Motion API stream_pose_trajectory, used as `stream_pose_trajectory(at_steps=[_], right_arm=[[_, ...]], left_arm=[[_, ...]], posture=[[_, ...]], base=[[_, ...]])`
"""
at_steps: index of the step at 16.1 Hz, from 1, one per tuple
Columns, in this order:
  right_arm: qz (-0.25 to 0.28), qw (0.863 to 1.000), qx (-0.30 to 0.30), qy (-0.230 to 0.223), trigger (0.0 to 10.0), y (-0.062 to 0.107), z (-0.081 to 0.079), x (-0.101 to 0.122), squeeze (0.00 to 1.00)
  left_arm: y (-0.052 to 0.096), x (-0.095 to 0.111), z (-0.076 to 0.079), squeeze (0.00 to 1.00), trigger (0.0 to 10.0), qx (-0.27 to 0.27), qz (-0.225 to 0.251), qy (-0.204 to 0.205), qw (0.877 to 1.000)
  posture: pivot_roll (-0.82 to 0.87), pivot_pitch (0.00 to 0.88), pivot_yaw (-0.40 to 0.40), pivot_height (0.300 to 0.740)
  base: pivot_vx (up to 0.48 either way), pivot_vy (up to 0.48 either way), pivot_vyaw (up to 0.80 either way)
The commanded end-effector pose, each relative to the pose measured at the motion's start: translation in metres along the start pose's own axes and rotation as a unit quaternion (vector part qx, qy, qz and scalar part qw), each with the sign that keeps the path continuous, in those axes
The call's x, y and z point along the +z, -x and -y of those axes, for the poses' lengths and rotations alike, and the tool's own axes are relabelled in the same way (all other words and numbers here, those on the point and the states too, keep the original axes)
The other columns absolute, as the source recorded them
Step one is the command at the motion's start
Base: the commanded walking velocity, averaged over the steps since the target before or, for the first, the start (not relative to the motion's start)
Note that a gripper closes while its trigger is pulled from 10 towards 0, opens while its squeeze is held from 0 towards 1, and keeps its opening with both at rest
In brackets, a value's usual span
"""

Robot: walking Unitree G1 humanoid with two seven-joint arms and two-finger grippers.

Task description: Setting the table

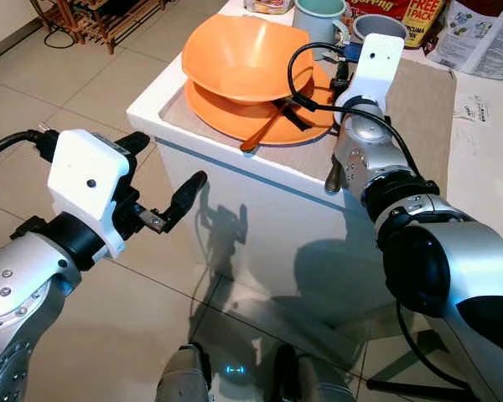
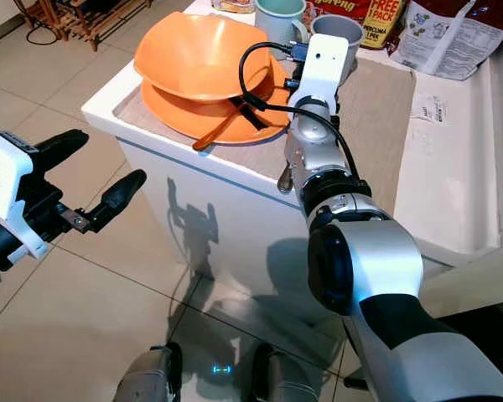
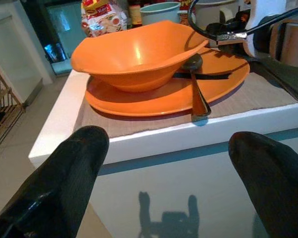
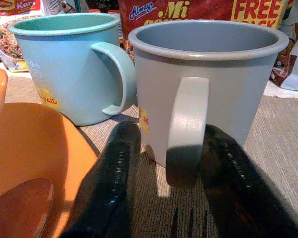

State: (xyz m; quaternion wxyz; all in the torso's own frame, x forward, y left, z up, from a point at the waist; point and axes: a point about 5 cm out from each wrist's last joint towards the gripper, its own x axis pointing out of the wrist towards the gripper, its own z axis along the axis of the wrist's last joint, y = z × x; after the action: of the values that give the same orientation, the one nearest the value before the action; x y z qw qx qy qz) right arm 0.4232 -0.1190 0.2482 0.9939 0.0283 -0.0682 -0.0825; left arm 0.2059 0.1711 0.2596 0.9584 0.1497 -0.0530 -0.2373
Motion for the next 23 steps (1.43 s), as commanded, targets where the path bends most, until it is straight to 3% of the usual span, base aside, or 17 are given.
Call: stream_pose_trajectory(at_steps=[1, 11, 15, 18, 20, 23], right_arm=[[0.006, 1.0, -0.009, 0.001, 0.0, -0.001, 0.004, 0.002, 0.0], [0.004, 1.0, -0.016, -0.012, 0.0, -0.002, 0.006, 0.004, 0.0], [0.027, 0.999, -0.012, -0.013, 0.0, -0.007, 0.008, 0.022, 0.0], [0.106, 0.994, 0.028, -0.014, 0.0, -0.01, 0.0, 0.059, 0.0], [0.152, 0.983, 0.075, -0.065, 0.0, -0.008, -0.003, 0.077, 0.0], [0.216, 0.965, 0.127, -0.078, 0.0, 0.003, -0.002, 0.089, 0.0]], left_arm=[[0.0, 0.003, 0.004, 0.0, 10.0, -0.016, 0.004, -0.004, 1.0], [-0.003, 0.003, 0.002, 0.0, 10.0, -0.029, 0.005, -0.006, 1.0], [-0.015, 0.001, -0.008, 0.0, 10.0, -0.003, 0.014, -0.024, 1.0], [-0.032, -0.007, -0.023, 0.0, 10.0, 0.062, 0.029, -0.029, 0.997], [-0.046, -0.012, -0.021, 0.0, 10.0, 0.072, 0.048, -0.004, 0.996], [-0.058, -0.014, -0.014, 0.0, 10.0, 0.071, 0.063, 0.003, 0.995]], posture=[[0.36, 0.226, -0.051, 0.74], [0.37, 0.185, -0.056, 0.74], [0.32, 0.111, -0.076, 0.74], [0.23, 0.051, -0.047, 0.74], [0.15, 0.027, -0.016, 0.74], [0.11, 0.015, -0.013, 0.74]], base=[[0.0, 0.0, 0.0], [0.0, 0.0, 0.0], [0.0, 0.0, 0.0], [0.0, 0.0, 0.0], [0.0, 0.0, 0.0], [0.0, 0.0, 0.0]])
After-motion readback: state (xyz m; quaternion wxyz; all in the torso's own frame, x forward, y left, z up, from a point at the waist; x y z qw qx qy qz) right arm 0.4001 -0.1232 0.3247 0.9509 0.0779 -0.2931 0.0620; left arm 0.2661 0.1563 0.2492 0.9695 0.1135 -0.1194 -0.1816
